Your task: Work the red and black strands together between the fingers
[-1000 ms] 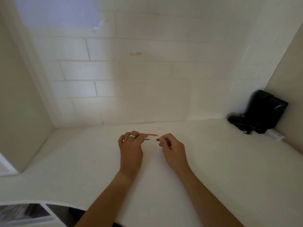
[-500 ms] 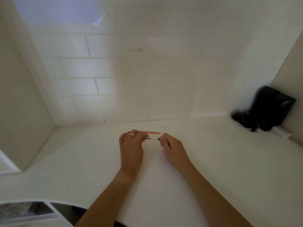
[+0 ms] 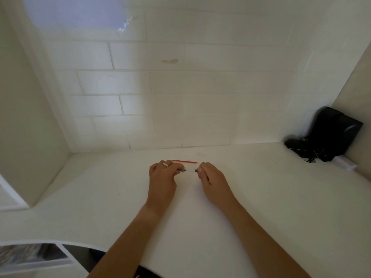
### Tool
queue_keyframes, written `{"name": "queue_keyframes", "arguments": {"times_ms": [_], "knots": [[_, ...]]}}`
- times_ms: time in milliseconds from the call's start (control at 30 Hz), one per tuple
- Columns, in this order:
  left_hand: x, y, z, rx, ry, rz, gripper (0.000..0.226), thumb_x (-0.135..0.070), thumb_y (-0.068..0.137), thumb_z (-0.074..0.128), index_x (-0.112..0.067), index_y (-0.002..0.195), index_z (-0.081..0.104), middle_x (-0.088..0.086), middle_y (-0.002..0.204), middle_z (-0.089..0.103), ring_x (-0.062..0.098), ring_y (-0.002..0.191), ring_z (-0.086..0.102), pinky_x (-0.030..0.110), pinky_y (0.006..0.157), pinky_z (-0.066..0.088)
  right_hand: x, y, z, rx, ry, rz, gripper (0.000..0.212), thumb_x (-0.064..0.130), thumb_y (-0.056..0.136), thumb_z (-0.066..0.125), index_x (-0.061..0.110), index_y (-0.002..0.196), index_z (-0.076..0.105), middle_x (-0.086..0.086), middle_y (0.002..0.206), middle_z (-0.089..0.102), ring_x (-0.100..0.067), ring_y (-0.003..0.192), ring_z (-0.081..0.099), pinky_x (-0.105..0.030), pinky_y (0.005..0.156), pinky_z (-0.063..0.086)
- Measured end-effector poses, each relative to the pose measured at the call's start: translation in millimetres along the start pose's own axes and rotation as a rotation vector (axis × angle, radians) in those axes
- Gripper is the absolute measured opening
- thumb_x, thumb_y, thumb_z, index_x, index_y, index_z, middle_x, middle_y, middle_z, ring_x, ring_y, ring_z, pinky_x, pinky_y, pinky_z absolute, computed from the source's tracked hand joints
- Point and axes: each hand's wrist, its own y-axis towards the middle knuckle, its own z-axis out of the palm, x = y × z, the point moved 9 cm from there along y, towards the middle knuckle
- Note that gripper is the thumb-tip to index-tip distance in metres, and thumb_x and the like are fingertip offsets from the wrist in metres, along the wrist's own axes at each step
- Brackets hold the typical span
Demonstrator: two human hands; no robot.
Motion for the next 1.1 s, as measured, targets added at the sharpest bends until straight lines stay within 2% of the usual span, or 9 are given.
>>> {"name": "queue_keyframes", "arguments": {"times_ms": [100,200,367,567,667,833,933,1033,1100], "knots": [[3.2,-0.7,2.3,0.024,0.000,-0.012,0.050,0.017,0.076,0.062,-0.029,0.094,0.073,-0.014,0.082,0.070,0.002,0.079,0.058,0.013,0.095,0.020,-0.3,-0.5,0.6,0.019,-0.011,0.026,0.026,0.015,0.105,0.042,0.024,0.080,0.047,0.009,0.073,0.048,-0.001,0.068,0.048,-0.012,0.065,0.036],[-3.1,-1.2,-0.7,0.023,0.016,-0.008,0.039,0.006,0.082,0.059,-0.029,0.092,0.074,-0.014,0.085,0.071,0.006,0.081,0.060,0.015,0.095,0.020,-3.5,-1.3,-1.6,0.006,0.054,0.125,0.029,0.011,0.102,0.044,0.018,0.074,0.048,0.012,0.064,0.046,0.002,0.064,0.050,-0.012,0.061,0.036],[-17.7,-2.5,-10.0,-0.018,0.009,0.035,0.025,-0.001,0.081,0.073,-0.022,0.093,0.078,-0.008,0.087,0.073,0.016,0.084,0.062,0.022,0.085,0.035,-19.0,-3.4,-5.7,-0.069,0.217,0.340,0.044,0.019,0.102,0.044,0.028,0.060,0.040,0.005,0.056,0.037,-0.008,0.050,0.030,-0.022,0.049,0.026],[-20.4,-1.8,-6.2,0.006,-0.013,0.074,0.031,0.008,0.077,0.075,-0.018,0.093,0.077,-0.005,0.085,0.071,0.018,0.082,0.062,0.036,0.071,0.053,-19.0,-1.0,-4.8,-0.065,0.143,0.286,0.035,0.017,0.103,0.040,0.003,0.071,0.047,0.000,0.060,0.040,-0.010,0.052,0.033,-0.020,0.052,0.030],[-14.8,-1.8,0.4,0.047,-0.018,0.072,0.035,0.011,0.079,0.069,-0.019,0.096,0.077,-0.005,0.089,0.072,0.017,0.085,0.062,0.037,0.073,0.055,-13.6,-0.4,-5.1,-0.046,0.101,0.217,0.040,0.013,0.104,0.041,0.019,0.064,0.039,0.008,0.057,0.039,-0.003,0.056,0.046,-0.015,0.054,0.033],[-10.5,-2.5,6.8,0.095,0.036,0.096,0.040,0.007,0.079,0.055,-0.021,0.099,0.076,-0.006,0.083,0.072,0.018,0.080,0.065,0.037,0.072,0.053,-9.9,0.7,-3.0,-0.033,0.059,0.170,0.041,0.014,0.105,0.039,0.025,0.066,0.034,0.008,0.059,0.036,-0.002,0.059,0.046,-0.016,0.056,0.034],[-11.3,-2.0,8.9,0.103,0.065,0.086,0.035,0.005,0.081,0.055,-0.023,0.095,0.071,-0.010,0.079,0.067,0.014,0.078,0.062,0.029,0.071,0.044,-8.5,0.6,-5.3,-0.070,0.121,0.179,0.040,0.016,0.105,0.039,0.028,0.068,0.036,0.008,0.062,0.037,-0.005,0.057,0.040,-0.018,0.057,0.032],[-13.0,0.6,5.4,0.060,0.089,0.040,0.036,0.009,0.078,0.060,-0.023,0.090,0.068,-0.011,0.079,0.064,0.013,0.079,0.057,0.027,0.073,0.037,-6.4,0.4,-7.9,-0.110,0.161,0.168,0.037,0.017,0.105,0.041,0.032,0.071,0.041,0.009,0.066,0.044,-0.006,0.061,0.042,-0.016,0.059,0.034],[-14.1,0.7,2.4,0.040,0.115,0.026,0.036,0.010,0.076,0.060,-0.023,0.089,0.067,-0.011,0.080,0.064,0.015,0.081,0.057,0.026,0.075,0.033,-6.4,0.1,-9.5,-0.119,0.175,0.140,0.027,0.012,0.102,0.045,0.025,0.079,0.050,0.007,0.076,0.053,-0.006,0.069,0.050,-0.012,0.064,0.037]]}}
